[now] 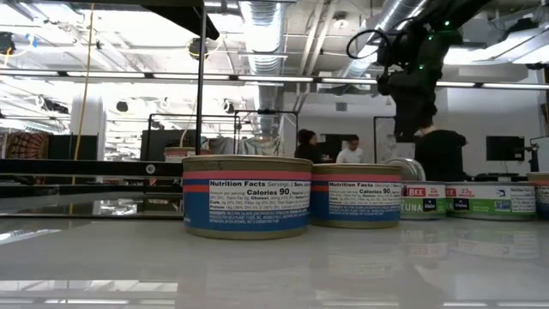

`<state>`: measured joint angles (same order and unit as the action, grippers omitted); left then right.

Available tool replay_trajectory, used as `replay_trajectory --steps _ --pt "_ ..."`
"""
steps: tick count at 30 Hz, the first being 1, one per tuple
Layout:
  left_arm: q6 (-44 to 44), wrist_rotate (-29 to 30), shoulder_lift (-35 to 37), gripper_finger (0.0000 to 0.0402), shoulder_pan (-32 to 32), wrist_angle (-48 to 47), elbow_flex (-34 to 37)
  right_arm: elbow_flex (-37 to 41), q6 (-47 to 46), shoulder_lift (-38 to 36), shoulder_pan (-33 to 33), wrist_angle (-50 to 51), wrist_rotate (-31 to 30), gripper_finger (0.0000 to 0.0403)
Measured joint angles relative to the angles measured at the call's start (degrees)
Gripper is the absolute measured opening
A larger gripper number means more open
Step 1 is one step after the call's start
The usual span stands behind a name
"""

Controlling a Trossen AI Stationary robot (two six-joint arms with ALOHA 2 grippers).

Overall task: Stack canned seafood by type on shelf
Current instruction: Put the green tuna can on the shelf

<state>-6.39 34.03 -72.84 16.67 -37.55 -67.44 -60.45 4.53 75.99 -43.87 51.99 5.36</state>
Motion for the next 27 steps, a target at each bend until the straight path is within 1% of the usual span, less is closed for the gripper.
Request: replay_trajectory --steps 3,5,8,11,14,16,19,24,27 --pt "0.24 -0.38 0.0 0.024 0.0 0.01 0.0 0.99 -3.51 0.42 2.53 -0.78 -3.07 0.0348" --pt "0.82 -0.7 0.0 0.024 0.0 -0.14 0.0 2.36 -5.53 1.51 4.18 -1.7 -4.8 0.0367" --pt "1.12 -0.88 -0.01 0.024 0.01 -0.59 0.0 4.58 -6.68 4.64 6.16 -1.69 -5.88 0.0377" --pt "1.01 -0.86 0.0 0.024 0.02 -0.75 0.0 5.62 -7.82 6.76 8.21 -1.51 -6.58 0.0372" --pt "0.66 -0.68 -0.01 0.024 0.01 -0.74 0.0 6.78 -8.59 7.89 10.27 -2.0 -9.66 0.035" --pt "0.67 -0.66 0.0 0.024 0.02 -0.74 0.0 7.73 -8.59 8.08 11.41 -2.94 -11.88 0.0322" --pt "0.66 -0.63 0.0 0.024 0.02 -0.73 0.0 8.69 -8.6 7.93 12.65 -4.31 -14.72 0.0269" --pt "0.71 -0.71 0.0 0.024 0.01 -0.67 0.0 8.83 -8.27 7.93 15.16 -5.16 -16.0 0.0165" --pt "1.43 -1.66 0.0 0.024 0.02 -0.41 0.0 8.88 -7.28 7.69 17.2 -7.31 -16.0 0.0162"
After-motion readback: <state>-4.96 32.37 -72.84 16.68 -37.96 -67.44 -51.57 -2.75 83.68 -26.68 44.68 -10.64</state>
